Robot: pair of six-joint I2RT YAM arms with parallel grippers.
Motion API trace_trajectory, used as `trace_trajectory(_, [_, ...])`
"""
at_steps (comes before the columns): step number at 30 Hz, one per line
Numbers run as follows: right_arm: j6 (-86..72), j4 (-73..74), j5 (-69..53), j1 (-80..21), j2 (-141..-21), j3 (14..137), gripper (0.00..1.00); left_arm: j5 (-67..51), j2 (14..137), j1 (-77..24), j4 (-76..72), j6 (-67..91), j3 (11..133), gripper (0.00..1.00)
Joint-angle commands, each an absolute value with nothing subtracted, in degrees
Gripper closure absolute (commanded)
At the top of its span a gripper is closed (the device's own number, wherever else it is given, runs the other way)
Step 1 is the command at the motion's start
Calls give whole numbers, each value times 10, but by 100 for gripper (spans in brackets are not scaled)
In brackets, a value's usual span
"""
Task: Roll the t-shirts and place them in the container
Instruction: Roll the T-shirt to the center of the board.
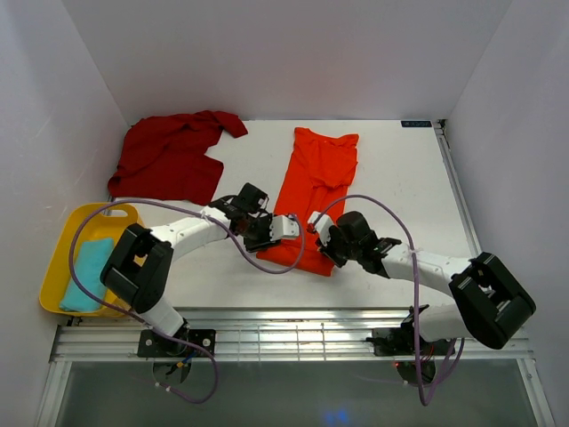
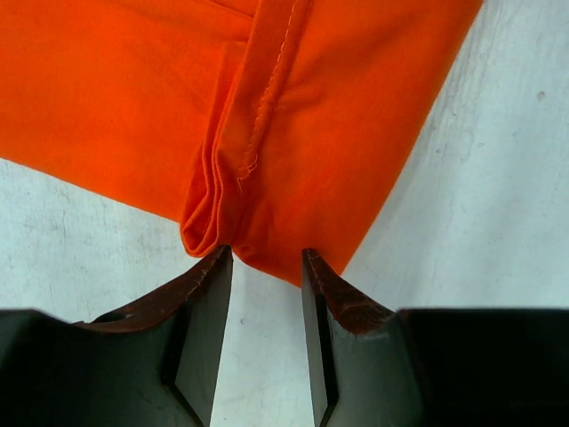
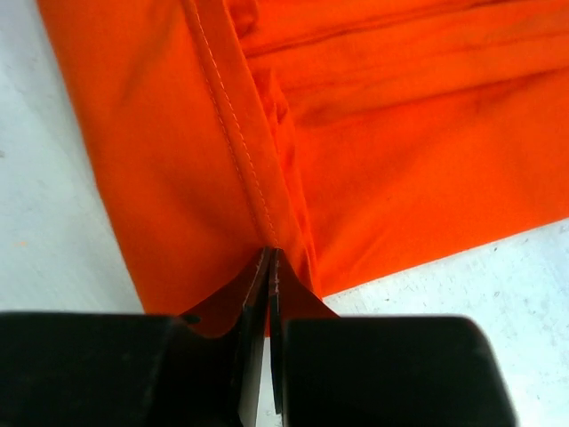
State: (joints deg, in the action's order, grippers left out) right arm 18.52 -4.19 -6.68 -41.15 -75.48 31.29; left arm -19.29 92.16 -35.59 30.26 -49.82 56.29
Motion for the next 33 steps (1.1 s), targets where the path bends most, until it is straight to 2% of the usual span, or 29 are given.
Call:
trace_trajectory(1, [190, -47, -48, -402, -772, 334, 92, -220, 938, -353, 279, -504, 593, 53])
trace_trajectory(13, [211, -40, -75, -396, -741, 340, 91, -205, 961, -350, 271, -514, 605, 53])
trace_trajectory(16, [221, -47, -90, -396, -706, 332, 84, -214, 935, -351, 293, -539, 603, 52])
trace_trajectory(17, [221, -51, -97, -396, -683, 329, 77, -217, 928, -351, 300, -544, 602, 50])
trace_trajectory(19, [228, -64, -107, -396, -656, 312, 68, -217, 898, -351, 302, -573, 592, 49])
trace_trajectory(20, [235, -73, -119, -396, -630, 304, 60, -224, 887, -352, 301, -586, 572, 47])
trace_trajectory(23, [260, -83, -147, -398, -586, 266, 50, -231, 832, -363, 281, -646, 506, 41])
trace_trajectory(28, [280, -11, -106, -436, -575, 267, 48, -156, 797, -423, 198, -671, 411, 40])
trace_trajectory(33, [301, -4, -77, -468, -587, 241, 48, -142, 816, -430, 185, -664, 404, 40])
